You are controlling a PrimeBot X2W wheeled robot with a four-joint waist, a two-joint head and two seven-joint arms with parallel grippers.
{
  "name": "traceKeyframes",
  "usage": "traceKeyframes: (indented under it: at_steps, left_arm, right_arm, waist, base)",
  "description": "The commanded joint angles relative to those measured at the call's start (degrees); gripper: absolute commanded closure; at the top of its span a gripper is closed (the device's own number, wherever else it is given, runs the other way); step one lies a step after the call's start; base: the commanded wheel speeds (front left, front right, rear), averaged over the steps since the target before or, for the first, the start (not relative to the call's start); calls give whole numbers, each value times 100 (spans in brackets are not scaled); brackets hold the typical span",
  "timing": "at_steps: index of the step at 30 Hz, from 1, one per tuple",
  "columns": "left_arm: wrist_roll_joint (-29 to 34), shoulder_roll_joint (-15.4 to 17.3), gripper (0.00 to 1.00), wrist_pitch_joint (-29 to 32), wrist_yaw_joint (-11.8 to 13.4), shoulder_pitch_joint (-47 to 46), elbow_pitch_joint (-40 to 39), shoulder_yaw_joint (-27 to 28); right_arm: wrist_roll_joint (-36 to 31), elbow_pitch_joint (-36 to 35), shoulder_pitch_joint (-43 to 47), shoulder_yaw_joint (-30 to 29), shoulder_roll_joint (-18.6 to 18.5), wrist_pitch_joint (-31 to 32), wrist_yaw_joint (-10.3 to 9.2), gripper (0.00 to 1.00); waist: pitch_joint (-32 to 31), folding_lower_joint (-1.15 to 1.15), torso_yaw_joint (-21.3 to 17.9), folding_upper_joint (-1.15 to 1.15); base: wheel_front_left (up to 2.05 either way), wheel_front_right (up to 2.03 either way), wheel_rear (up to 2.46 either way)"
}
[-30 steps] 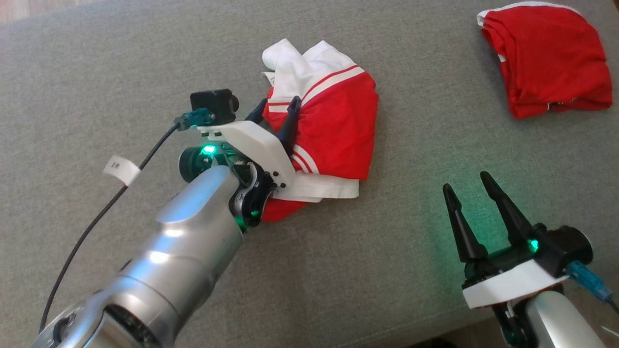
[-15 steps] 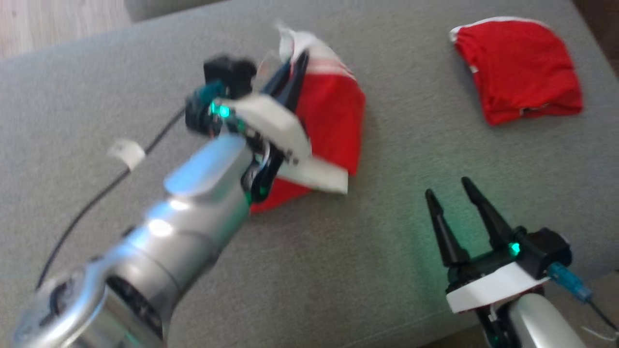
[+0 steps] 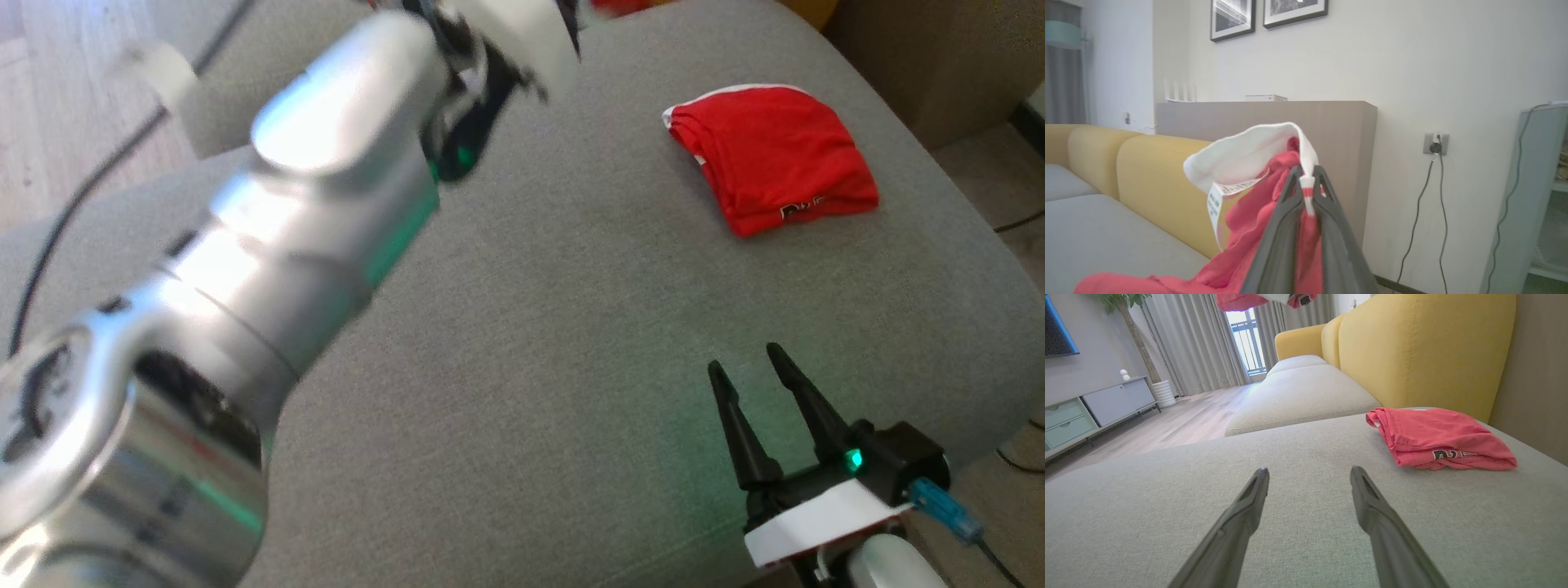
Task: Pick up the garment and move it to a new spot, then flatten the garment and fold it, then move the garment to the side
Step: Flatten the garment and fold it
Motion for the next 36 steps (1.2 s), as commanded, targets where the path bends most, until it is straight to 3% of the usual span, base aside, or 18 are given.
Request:
traceKeyframes:
  at_steps: [1,8,15,16,17,18,19,25,36]
  left_arm:
    - [52,161,100,-66,-27,127,-153,-55]
    - [567,262,100,-260,-32,1834,-369,-832]
    - [763,201,100,-206,-32,3417,-452,-1039]
    - [731,199,96,-128,-32,3553,-524,-1074]
    - [684,204,68,-47,-33,3658,-612,-1097]
    - [631,214,25,9,-33,3725,-715,-1111]
    - [560,229,0,40,-33,3767,-805,-1114]
    - [3,268,0,263,-33,3688,-1244,-855]
    - [-542,157,0,536,-8,3519,-1192,-561]
  right_arm:
    - [-6,-210,-56,17,24,-62,-5,0]
    - [-21,-332,-12,-113,-24,-62,-5,0]
    - [-57,-403,-56,-272,-174,-62,-5,0]
    - [-59,-401,-47,-289,-192,-62,-5,0]
    - [-60,-397,-40,-297,-204,-62,-5,0]
    - [-64,-391,-31,-299,-209,-62,-5,0]
    - [-69,-386,-18,-296,-206,-62,-5,0]
    - [-77,-369,45,-193,-202,-62,-5,0]
    - [-57,-374,7,-183,-309,-62,-5,0]
  waist:
    - [-39,2,65,0]
    - [342,2,487,0]
    - [533,2,776,0]
    - [522,2,811,0]
    - [505,2,840,0]
    - [482,2,873,0]
    - [458,2,904,0]
    - [358,2,1000,0]
    - [428,2,903,0]
  base:
    - [0,0,0]
    - [0,0,0]
    - [0,0,0]
    - [0,0,0]
    - [0,0,0]
    - [0,0,0]
    - [0,0,0]
    - [0,0,0]
    - [0,0,0]
